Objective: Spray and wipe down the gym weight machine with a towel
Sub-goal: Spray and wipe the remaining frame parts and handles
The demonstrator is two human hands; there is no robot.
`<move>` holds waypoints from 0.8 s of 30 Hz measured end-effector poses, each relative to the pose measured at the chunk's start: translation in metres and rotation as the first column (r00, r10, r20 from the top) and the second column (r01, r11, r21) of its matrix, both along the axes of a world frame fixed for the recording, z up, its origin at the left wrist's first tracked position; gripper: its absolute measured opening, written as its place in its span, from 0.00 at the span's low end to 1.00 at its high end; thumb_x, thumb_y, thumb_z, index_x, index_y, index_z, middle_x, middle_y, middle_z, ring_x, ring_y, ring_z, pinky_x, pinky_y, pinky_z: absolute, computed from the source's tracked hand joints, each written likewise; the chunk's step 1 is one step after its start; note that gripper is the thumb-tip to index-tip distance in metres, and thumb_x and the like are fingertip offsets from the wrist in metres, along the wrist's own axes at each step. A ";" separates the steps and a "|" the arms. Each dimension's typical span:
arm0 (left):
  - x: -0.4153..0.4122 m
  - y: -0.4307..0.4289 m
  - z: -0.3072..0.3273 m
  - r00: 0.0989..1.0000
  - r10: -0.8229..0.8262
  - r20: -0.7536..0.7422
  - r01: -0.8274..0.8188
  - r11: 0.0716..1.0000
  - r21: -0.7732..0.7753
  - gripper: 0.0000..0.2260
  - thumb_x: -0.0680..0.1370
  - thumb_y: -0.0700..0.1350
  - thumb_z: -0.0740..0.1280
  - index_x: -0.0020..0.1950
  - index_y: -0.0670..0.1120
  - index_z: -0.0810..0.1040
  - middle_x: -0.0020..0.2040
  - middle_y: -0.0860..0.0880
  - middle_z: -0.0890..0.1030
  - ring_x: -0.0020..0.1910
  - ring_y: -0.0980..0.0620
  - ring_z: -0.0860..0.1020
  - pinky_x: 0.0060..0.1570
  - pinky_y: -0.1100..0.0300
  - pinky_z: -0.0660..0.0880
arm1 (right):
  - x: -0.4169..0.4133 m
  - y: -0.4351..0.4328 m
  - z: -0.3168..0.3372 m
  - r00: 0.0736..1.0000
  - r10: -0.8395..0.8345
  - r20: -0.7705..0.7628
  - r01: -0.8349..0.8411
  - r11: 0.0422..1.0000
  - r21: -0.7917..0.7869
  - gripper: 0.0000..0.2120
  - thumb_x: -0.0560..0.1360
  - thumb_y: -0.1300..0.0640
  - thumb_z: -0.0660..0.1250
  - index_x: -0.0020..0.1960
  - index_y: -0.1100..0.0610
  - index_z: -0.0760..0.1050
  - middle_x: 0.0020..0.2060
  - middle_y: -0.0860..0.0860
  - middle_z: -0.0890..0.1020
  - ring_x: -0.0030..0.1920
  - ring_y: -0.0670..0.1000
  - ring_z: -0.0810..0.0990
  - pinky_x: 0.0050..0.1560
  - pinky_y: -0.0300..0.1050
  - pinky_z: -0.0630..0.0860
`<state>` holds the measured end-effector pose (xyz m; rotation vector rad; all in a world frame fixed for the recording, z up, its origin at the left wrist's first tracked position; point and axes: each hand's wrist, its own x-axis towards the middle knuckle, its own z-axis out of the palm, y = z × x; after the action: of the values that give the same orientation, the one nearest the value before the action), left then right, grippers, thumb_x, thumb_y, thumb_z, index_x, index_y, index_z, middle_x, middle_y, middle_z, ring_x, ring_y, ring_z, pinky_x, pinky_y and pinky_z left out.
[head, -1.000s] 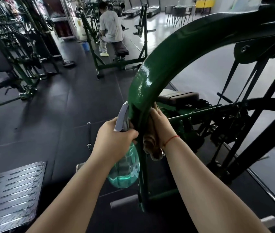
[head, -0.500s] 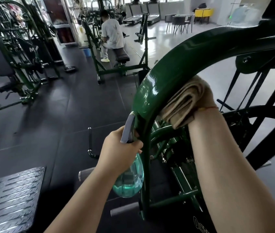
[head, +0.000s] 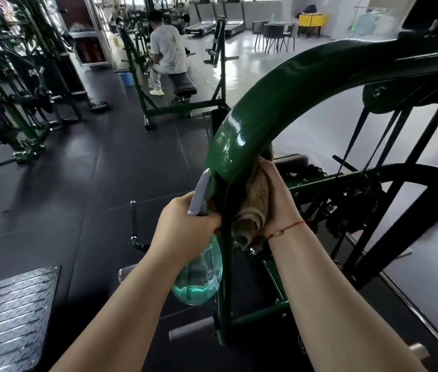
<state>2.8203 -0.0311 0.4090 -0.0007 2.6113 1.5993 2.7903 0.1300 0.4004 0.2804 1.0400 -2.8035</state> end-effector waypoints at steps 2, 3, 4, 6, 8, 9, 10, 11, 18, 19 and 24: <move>-0.001 0.000 -0.002 1.000 0.014 0.006 -0.015 1.000 0.009 0.09 0.73 0.39 0.70 0.45 0.35 0.73 0.27 0.51 0.66 0.24 0.53 0.61 0.24 0.61 0.62 | 0.002 -0.001 -0.013 0.995 0.002 0.095 -0.008 0.998 0.065 0.20 0.81 0.44 0.62 0.63 0.58 0.80 0.51 0.58 0.85 0.48 0.57 0.86 0.46 0.51 0.83; -0.001 0.000 -0.002 1.000 0.016 0.008 -0.016 1.000 0.008 0.09 0.73 0.39 0.71 0.43 0.35 0.72 0.26 0.51 0.65 0.24 0.53 0.61 0.24 0.61 0.62 | 0.002 -0.003 -0.012 0.996 0.016 0.093 -0.022 0.997 0.068 0.20 0.81 0.45 0.62 0.63 0.59 0.80 0.51 0.58 0.85 0.47 0.58 0.86 0.45 0.51 0.83; -0.001 -0.001 0.000 1.000 0.006 0.016 -0.006 1.000 0.017 0.09 0.73 0.39 0.71 0.42 0.36 0.73 0.26 0.48 0.66 0.24 0.53 0.62 0.25 0.61 0.63 | -0.003 0.000 -0.012 0.998 0.004 0.066 -0.008 0.998 0.070 0.20 0.81 0.46 0.63 0.64 0.59 0.79 0.52 0.59 0.85 0.48 0.58 0.86 0.45 0.51 0.83; 0.000 -0.003 0.000 1.000 -0.009 0.015 0.008 0.999 0.037 0.04 0.72 0.38 0.71 0.41 0.39 0.77 0.29 0.42 0.74 0.26 0.52 0.67 0.29 0.58 0.66 | -0.006 0.004 0.004 0.997 -0.071 -0.031 0.072 0.997 0.025 0.22 0.81 0.46 0.63 0.67 0.61 0.78 0.54 0.59 0.85 0.50 0.59 0.85 0.48 0.52 0.83; 0.001 -0.004 0.002 0.999 -0.033 0.023 0.032 0.998 0.052 0.03 0.71 0.36 0.71 0.40 0.44 0.81 0.33 0.43 0.81 0.30 0.49 0.73 0.32 0.54 0.69 | -0.013 0.016 0.022 0.989 -0.103 -0.106 0.095 0.992 -0.080 0.24 0.82 0.42 0.59 0.65 0.59 0.79 0.56 0.58 0.84 0.53 0.59 0.85 0.52 0.55 0.83; 0.002 -0.005 0.002 0.998 -0.048 0.031 0.046 0.998 0.049 0.05 0.71 0.36 0.70 0.40 0.45 0.81 0.34 0.44 0.83 0.31 0.49 0.75 0.33 0.54 0.70 | -0.017 0.021 0.032 0.987 -0.135 -0.092 0.126 0.987 -0.103 0.26 0.82 0.40 0.57 0.66 0.58 0.77 0.60 0.58 0.83 0.57 0.60 0.83 0.56 0.59 0.81; 0.001 -0.005 0.002 0.998 -0.059 0.035 0.057 0.997 0.045 0.05 0.72 0.36 0.69 0.41 0.46 0.81 0.34 0.46 0.84 0.31 0.50 0.75 0.34 0.54 0.71 | -0.022 0.026 0.039 0.981 -0.164 -0.099 0.157 0.985 -0.078 0.28 0.82 0.38 0.56 0.70 0.56 0.75 0.65 0.57 0.80 0.63 0.61 0.80 0.63 0.63 0.77; 0.002 -0.005 0.003 0.998 -0.062 0.033 0.060 0.997 0.045 0.05 0.72 0.36 0.69 0.42 0.46 0.81 0.34 0.46 0.85 0.30 0.51 0.75 0.33 0.55 0.71 | -0.029 0.030 0.045 0.982 -0.170 -0.087 0.168 0.985 -0.036 0.29 0.81 0.37 0.56 0.72 0.56 0.72 0.69 0.57 0.77 0.69 0.62 0.76 0.68 0.66 0.71; 0.002 -0.002 0.002 0.999 -0.009 0.050 0.003 0.991 0.133 0.05 0.72 0.34 0.69 0.43 0.42 0.82 0.34 0.46 0.85 0.25 0.53 0.70 0.28 0.60 0.67 | -0.068 0.061 -0.035 0.972 -0.178 0.156 0.118 0.936 0.332 0.24 0.64 0.31 0.76 0.48 0.49 0.79 0.40 0.50 0.83 0.57 0.60 0.83 0.61 0.59 0.74; 0.001 -0.001 0.002 0.999 -0.011 0.047 0.005 0.992 0.125 0.04 0.72 0.34 0.69 0.43 0.41 0.82 0.34 0.46 0.85 0.28 0.51 0.71 0.30 0.58 0.68 | -0.086 0.072 -0.055 0.967 -0.155 0.201 0.092 0.952 0.293 0.31 0.58 0.28 0.78 0.53 0.47 0.82 0.52 0.52 0.85 0.60 0.60 0.82 0.61 0.62 0.74; -0.002 -0.002 0.002 0.999 -0.008 0.040 0.004 0.995 0.096 0.01 0.72 0.35 0.70 0.42 0.38 0.80 0.27 0.49 0.73 0.24 0.53 0.63 0.25 0.60 0.63 | -0.058 0.007 -0.012 0.993 0.052 0.102 -0.066 0.988 0.142 0.17 0.80 0.44 0.64 0.56 0.56 0.82 0.49 0.55 0.87 0.49 0.56 0.85 0.47 0.45 0.83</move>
<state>2.8179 -0.0329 0.4109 -0.0193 2.5001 1.7019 2.7326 0.1367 0.3884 0.3926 1.2111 -2.6367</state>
